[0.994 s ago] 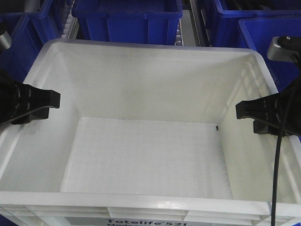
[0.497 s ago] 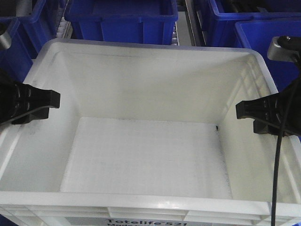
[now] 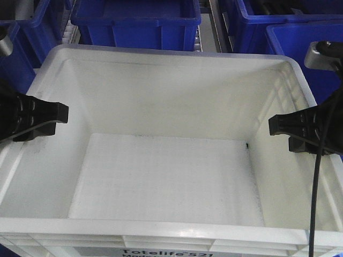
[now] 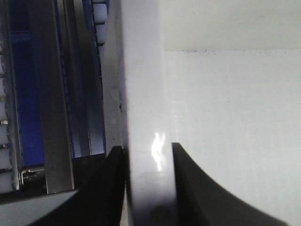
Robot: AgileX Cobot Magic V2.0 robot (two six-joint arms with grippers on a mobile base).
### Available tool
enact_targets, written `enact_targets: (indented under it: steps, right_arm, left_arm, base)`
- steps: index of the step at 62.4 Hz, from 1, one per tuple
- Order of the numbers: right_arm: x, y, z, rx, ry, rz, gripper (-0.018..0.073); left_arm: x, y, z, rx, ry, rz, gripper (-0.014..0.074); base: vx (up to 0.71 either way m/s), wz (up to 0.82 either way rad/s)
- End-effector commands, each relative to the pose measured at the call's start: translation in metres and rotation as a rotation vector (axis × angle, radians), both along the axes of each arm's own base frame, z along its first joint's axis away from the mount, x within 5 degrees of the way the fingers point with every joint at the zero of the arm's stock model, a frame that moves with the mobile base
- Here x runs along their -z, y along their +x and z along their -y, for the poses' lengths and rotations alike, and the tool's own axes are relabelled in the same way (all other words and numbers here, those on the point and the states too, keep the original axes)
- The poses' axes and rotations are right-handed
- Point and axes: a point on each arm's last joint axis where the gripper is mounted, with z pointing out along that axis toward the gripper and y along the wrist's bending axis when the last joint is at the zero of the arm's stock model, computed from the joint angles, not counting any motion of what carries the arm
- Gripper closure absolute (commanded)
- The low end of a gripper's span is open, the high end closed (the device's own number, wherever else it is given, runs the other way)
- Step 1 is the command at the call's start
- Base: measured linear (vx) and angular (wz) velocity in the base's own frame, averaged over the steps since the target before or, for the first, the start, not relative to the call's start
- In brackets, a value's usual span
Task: Move bin from left to right shelf
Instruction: 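Hold the tote with both grippers while the base approaches the roller shelf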
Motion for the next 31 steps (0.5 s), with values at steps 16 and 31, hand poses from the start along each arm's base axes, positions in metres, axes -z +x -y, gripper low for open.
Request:
enact_targets:
  steps: [16, 31]
  right_arm:
    - [-0.0200, 0.0015, 0.0207, 0.053, -0.139, 0.141, 0.0561]
    - [-0.0204, 0.0021, 0.0204, 0.051, -0.136, 0.149, 0.0561]
  left_arm:
    - [-0.0233, -0.0044, -0.0108, 0.007, 0.054, 0.152, 0.0576]
    - [-0.0233, -0.0044, -0.0108, 0.007, 0.054, 0.152, 0.0576]
  base:
    - [0.00, 0.00]
    - [0.00, 0.00]
